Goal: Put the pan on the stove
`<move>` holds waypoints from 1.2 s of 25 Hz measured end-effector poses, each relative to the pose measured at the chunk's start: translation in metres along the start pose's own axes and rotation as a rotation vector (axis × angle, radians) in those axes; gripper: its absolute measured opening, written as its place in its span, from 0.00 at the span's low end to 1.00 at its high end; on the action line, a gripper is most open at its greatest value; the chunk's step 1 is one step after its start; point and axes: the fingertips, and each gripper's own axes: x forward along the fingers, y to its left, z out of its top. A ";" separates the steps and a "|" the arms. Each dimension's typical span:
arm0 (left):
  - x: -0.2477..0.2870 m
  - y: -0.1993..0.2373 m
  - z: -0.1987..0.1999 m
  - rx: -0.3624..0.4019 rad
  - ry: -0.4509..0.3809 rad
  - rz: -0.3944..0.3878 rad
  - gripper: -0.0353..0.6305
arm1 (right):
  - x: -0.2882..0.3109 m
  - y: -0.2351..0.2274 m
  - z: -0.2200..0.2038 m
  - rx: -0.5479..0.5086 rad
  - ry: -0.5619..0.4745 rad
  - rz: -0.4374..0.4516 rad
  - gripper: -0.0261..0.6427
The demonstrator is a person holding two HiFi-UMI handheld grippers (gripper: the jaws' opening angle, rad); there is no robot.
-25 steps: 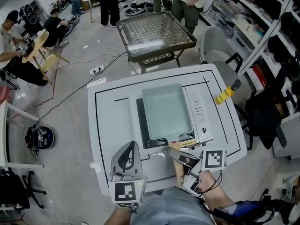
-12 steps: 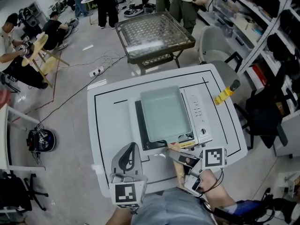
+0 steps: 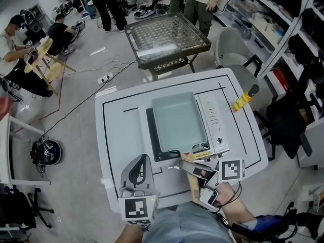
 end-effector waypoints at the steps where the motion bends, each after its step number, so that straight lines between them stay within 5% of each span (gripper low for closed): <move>1: 0.000 -0.001 0.000 0.002 0.000 -0.001 0.08 | 0.000 0.000 0.000 0.000 -0.001 0.000 0.31; 11: 0.000 -0.008 0.001 0.010 -0.004 -0.013 0.08 | -0.007 0.001 -0.005 -0.026 -0.003 0.020 0.34; 24: -0.007 -0.018 0.002 0.061 0.010 -0.029 0.08 | -0.053 -0.006 0.006 -0.052 -0.127 0.000 0.36; 30: -0.020 -0.025 0.026 0.083 -0.031 -0.033 0.08 | -0.112 -0.011 0.027 -0.184 -0.325 -0.167 0.36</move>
